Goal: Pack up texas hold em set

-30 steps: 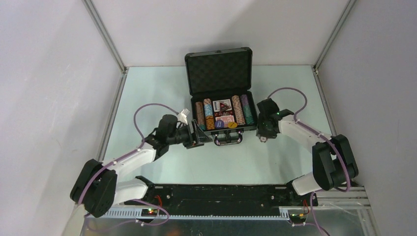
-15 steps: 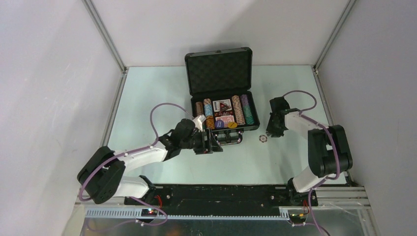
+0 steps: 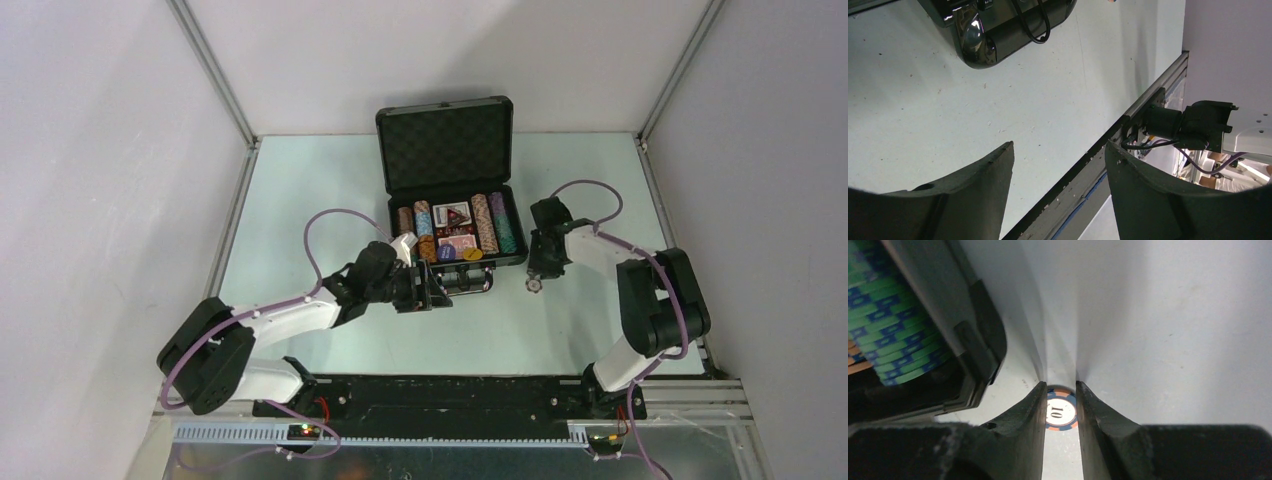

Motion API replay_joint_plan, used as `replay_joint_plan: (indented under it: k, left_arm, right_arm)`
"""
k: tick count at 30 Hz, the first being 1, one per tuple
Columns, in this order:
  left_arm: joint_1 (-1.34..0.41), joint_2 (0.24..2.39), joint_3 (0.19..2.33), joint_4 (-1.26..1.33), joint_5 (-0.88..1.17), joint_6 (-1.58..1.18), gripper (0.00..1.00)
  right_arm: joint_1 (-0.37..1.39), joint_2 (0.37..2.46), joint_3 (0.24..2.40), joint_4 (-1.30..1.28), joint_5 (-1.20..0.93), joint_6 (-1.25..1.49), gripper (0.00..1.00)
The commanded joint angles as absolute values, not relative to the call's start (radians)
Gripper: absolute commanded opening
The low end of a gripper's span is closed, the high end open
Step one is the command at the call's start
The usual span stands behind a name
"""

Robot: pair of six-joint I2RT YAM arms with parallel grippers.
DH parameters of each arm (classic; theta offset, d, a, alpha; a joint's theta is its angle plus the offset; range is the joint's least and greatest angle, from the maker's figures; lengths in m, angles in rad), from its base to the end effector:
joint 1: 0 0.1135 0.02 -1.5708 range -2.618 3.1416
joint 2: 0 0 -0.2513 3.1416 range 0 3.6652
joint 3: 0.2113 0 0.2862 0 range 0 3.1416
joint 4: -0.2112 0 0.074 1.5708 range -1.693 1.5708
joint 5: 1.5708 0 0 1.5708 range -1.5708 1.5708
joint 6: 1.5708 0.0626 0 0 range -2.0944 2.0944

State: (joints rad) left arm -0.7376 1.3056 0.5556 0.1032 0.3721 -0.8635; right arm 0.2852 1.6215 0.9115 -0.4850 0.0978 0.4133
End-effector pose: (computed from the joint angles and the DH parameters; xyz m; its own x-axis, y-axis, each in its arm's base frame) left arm 0.2107 -0.2222 0.1295 -0.9292 -0.1124 -0.3521 0.2077 0.6292 -0.7490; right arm 0.3223 0.0881 0.1008 -0.9161 0.1480 -0.3727 0.1336 0.9890 0.0643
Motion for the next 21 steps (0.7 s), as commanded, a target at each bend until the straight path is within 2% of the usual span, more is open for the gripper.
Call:
replay_joint_plan:
  k: [1,13,21]
  left_arm:
    - [-0.742,1.295,0.575,0.123,0.359,-0.837,0.71]
    - [-0.742,1.271,0.562,0.122,0.371,-0.836,0.71]
    - [-0.739,1.246,0.557,0.116,0.375,-0.833,0.71]
  right_arm:
    - [0.331,1.649,0.927,-0.548,0.1,0.424,0.32]
    - [0.502,1.591,0.835,-0.69,0.137,0.558,0.39]
    - [0.695,1.487,0.731,-0.71,0.148,0.693,0.34]
